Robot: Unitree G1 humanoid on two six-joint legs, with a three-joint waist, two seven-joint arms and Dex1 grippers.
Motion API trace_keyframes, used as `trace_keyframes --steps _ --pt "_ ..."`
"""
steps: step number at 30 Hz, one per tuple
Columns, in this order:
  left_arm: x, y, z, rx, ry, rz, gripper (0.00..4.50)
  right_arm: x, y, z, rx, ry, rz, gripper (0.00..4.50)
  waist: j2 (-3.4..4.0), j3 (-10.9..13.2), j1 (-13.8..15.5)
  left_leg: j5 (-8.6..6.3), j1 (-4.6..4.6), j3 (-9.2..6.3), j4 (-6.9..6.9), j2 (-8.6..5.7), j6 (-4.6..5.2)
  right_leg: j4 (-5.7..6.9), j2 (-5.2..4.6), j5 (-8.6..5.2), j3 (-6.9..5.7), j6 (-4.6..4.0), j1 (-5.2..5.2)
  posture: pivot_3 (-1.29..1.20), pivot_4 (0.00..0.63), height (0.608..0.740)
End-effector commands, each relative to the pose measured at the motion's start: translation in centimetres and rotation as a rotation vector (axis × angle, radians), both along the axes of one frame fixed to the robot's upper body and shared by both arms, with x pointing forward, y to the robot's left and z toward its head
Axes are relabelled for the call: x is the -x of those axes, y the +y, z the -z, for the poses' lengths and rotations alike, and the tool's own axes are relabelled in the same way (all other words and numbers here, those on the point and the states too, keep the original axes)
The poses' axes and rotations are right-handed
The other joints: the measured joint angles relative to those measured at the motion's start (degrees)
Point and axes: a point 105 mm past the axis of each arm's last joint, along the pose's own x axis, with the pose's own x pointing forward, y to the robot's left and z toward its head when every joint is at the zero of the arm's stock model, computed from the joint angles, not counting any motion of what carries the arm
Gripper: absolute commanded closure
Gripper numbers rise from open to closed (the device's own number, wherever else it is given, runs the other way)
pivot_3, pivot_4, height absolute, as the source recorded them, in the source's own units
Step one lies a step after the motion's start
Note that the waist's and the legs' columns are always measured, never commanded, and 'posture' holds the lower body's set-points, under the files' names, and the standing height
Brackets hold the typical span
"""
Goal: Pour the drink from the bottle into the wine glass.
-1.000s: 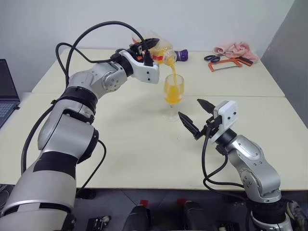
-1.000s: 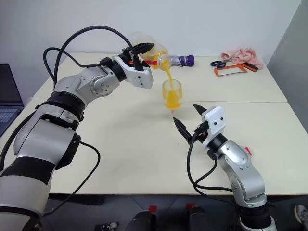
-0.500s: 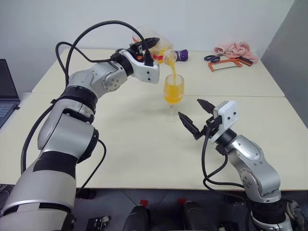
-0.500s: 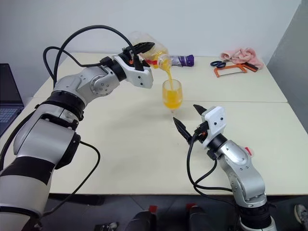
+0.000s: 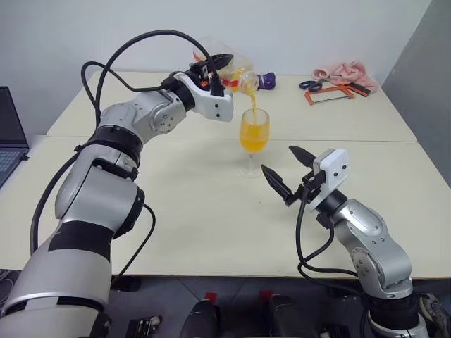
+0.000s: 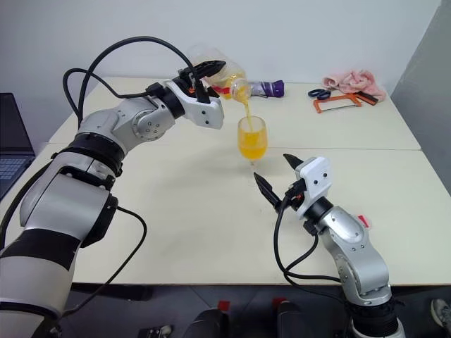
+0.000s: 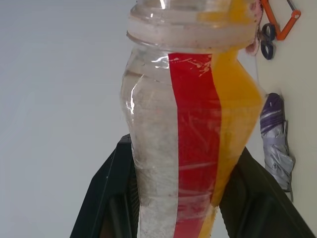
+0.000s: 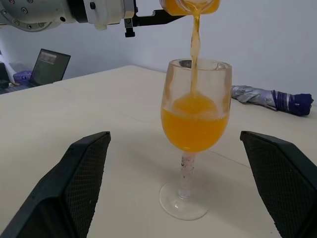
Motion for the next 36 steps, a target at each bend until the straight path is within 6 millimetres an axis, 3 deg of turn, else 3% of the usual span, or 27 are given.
trace_keyframes --steps 1,27,36 --pt "0.52 -0.22 -2.7 0.014 -0.075 0.016 2.81 0.69 0.22 -1.37 -0.011 -0.057 -0.013 0.0 0.0 0.0 0.0 0.0 0.0 0.0 0.0 0.0 0.0 0.0 0.0 0.0 0.0 0.0 0.0 0.0 0.15 0.74" --pt "0.36 -0.37 -2.69 0.047 -0.063 0.012 2.81 0.7 0.26 -1.28 -0.013 -0.057 -0.011 0.0 0.0 0.0 0.0 0.0 0.0 0.02 0.01 0.0 0.0 0.0 0.0 0.0 0.0 0.0 0.0 0.0 0.15 0.74" --pt "0.2 -0.73 -2.18 0.224 0.09 0.06 2.81 0.59 0.21 -1.43 -0.015 -0.066 -0.006 0.0 -0.01 -0.01 -0.01 0.0 0.0 0.03 0.02 0.0 0.0 0.01 0.0 0.0 0.0 0.0 0.0 0.0 0.15 0.74"
